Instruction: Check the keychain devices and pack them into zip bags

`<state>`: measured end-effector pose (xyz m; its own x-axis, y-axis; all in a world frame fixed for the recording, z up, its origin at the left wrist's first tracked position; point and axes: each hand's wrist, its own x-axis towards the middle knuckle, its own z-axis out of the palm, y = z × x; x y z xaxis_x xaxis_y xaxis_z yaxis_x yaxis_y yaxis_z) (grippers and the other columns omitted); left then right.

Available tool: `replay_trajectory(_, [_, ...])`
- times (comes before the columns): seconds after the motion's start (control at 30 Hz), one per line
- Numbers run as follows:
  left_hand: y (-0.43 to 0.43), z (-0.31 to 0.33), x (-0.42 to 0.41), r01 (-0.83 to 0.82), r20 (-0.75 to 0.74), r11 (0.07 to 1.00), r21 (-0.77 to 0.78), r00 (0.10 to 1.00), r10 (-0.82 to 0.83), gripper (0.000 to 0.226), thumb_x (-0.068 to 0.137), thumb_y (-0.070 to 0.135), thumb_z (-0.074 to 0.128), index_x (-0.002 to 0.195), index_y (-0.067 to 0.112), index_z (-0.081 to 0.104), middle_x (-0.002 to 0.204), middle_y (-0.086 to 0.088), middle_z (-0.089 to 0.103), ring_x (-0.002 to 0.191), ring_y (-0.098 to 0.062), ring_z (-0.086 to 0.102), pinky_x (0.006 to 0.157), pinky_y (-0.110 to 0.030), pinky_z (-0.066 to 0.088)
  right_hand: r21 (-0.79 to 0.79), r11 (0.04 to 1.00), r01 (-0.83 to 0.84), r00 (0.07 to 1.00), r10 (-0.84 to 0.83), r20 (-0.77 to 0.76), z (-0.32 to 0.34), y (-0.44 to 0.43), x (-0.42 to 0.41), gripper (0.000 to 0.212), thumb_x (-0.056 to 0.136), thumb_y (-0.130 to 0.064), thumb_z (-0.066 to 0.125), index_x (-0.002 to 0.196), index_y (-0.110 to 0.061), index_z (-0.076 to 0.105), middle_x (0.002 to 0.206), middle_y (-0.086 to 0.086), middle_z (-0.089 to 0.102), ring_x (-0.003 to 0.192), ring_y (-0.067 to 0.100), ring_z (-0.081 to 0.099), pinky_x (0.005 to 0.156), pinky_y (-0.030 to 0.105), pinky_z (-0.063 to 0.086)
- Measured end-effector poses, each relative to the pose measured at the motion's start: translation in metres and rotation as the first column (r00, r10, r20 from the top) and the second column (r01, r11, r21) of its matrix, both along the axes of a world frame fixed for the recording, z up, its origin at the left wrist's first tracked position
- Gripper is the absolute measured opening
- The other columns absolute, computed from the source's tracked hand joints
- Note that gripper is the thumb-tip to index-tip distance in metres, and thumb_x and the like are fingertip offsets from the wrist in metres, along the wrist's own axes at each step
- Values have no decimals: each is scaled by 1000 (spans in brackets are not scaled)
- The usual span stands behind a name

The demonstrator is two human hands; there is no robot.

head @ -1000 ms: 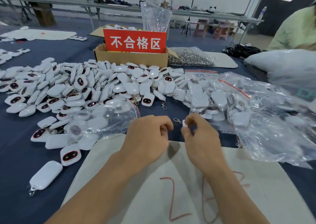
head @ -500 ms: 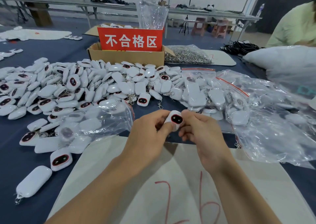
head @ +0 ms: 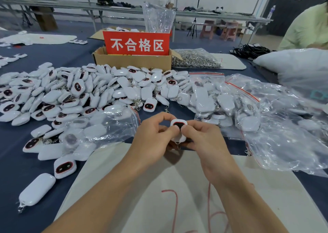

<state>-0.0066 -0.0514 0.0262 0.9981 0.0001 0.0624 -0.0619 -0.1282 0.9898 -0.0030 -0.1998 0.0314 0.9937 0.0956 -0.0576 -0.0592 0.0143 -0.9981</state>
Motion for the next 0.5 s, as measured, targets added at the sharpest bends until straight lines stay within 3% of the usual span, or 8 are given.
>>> replay_trajectory(0.13, [1, -1, 0, 10, 26, 999, 33, 1000, -11, 16, 80, 34, 67, 96, 35, 69, 74, -9, 77, 75, -39, 73, 68, -42, 61, 27, 999, 46, 999, -46, 7, -2, 2, -1, 31, 91, -1, 60, 88, -21, 84, 88, 15, 79, 95, 42, 74, 85, 49, 64])
replay_trajectory(0.33, [1, -3, 0, -21, 23, 999, -36, 999, 22, 19, 80, 32, 64, 97, 26, 70, 76, -11, 77, 69, -26, 72, 63, -35, 58, -5, 1000, 15, 999, -14, 52, -3, 5, -1, 26, 90, -10, 60, 93, -22, 83, 91, 15, 78, 98, 44, 71, 89, 55, 61])
replay_trajectory(0.5, [1, -6, 2, -86, 29, 996, -38, 996, 87, 13, 80, 27, 63, 91, 21, 64, 72, -9, 76, 68, -29, 74, 57, -31, 55, -51, 997, -60, 992, 66, 105, -4, 7, -2, 28, 86, -5, 64, 97, -25, 80, 89, 4, 81, 85, 19, 78, 77, 31, 60])
